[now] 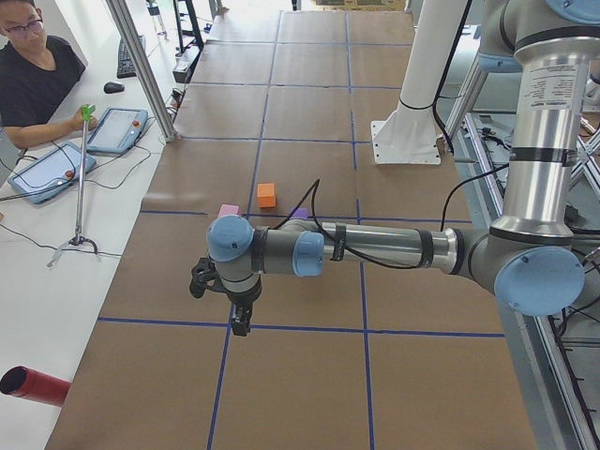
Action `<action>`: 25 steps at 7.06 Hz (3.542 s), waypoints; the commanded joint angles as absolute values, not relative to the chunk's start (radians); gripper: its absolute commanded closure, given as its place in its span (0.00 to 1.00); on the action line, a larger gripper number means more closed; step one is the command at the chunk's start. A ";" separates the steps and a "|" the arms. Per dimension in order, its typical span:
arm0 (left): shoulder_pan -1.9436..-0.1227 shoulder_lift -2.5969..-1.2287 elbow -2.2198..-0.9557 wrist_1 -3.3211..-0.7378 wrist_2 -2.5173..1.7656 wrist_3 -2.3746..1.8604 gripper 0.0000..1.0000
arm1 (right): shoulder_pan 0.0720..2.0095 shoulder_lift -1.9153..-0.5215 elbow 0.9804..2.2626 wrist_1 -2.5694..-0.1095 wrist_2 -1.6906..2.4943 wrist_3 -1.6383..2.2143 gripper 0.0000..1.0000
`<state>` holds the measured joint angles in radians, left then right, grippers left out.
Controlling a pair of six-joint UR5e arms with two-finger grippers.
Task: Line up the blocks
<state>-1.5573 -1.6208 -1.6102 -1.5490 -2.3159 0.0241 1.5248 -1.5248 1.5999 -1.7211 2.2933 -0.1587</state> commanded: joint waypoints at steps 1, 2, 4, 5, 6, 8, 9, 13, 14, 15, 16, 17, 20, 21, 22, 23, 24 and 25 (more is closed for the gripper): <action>-1.415 -1.682 -1.743 -1.546 -2.287 -0.197 0.00 | 1.525 -1.525 1.600 -1.721 2.293 -0.158 0.00; -1.382 -1.699 -1.794 -1.543 -2.298 -0.268 0.00 | 1.525 -1.525 1.600 -1.721 2.293 -0.158 0.00; -1.271 -1.777 -1.893 -1.537 -2.299 -0.429 0.00 | 1.525 -1.525 1.600 -1.721 2.293 -0.158 0.00; -1.215 -1.826 -1.896 -1.537 -2.299 -0.501 0.00 | 1.525 -1.525 1.600 -1.721 2.293 -0.158 0.00; -1.147 -1.873 -1.884 -1.539 -2.290 -0.555 0.00 | 1.525 -1.525 1.600 -1.721 2.293 -0.158 0.00; -1.010 -1.957 -1.812 -1.548 -2.222 -0.613 0.01 | 1.525 -1.525 1.600 -1.721 2.293 -0.158 0.00; -0.962 -1.986 -1.772 -1.561 -2.180 -0.667 0.01 | 1.525 -1.525 1.600 -1.721 2.293 -0.160 0.00; -0.910 -1.976 -1.692 -1.655 -2.152 -0.826 0.01 | 1.525 -1.525 1.600 -1.721 2.293 -0.160 0.00; -0.899 -1.974 -1.692 -1.657 -2.154 -0.878 0.01 | 1.525 -1.525 1.600 -1.721 2.293 -0.160 0.00; -0.884 -1.974 -1.687 -1.673 -2.155 -0.928 0.01 | 1.525 -1.525 1.600 -1.721 2.293 -0.160 0.00; -0.870 -1.974 -1.663 -1.731 -2.154 -0.989 0.01 | 1.525 -1.525 1.600 -1.721 2.293 -0.158 0.00; -0.853 -1.973 -1.637 -1.777 -2.154 -1.023 0.02 | 1.525 -1.525 1.600 -1.721 2.293 -0.158 0.00; -0.818 -1.976 -1.618 -1.796 -2.148 -1.058 0.02 | 1.525 -1.525 1.600 -1.721 2.293 -0.160 0.00; -0.813 -1.974 -1.597 -1.842 -2.146 -1.078 0.02 | 1.525 -1.525 1.600 -1.721 2.293 -0.158 0.00; -0.810 -1.976 -1.574 -1.868 -2.146 -1.089 0.02 | 1.525 -1.525 1.600 -1.721 2.293 -0.158 0.00; -0.802 -1.977 -1.563 -1.871 -2.146 -1.088 0.02 | 1.525 -1.525 1.601 -1.721 2.293 -0.158 0.00; -0.799 -1.986 -1.546 -1.871 -2.146 -1.085 0.02 | 1.525 -1.525 1.600 -1.721 2.293 -0.158 0.00; -0.790 -1.988 -1.534 -1.876 -2.146 -1.085 0.03 | 1.525 -1.525 1.600 -1.721 2.293 -0.158 0.00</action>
<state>-0.7990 -1.9838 -1.5512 -1.8706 -2.1461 -1.0850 1.5248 -1.5248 1.6004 -1.7211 2.2933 -0.1580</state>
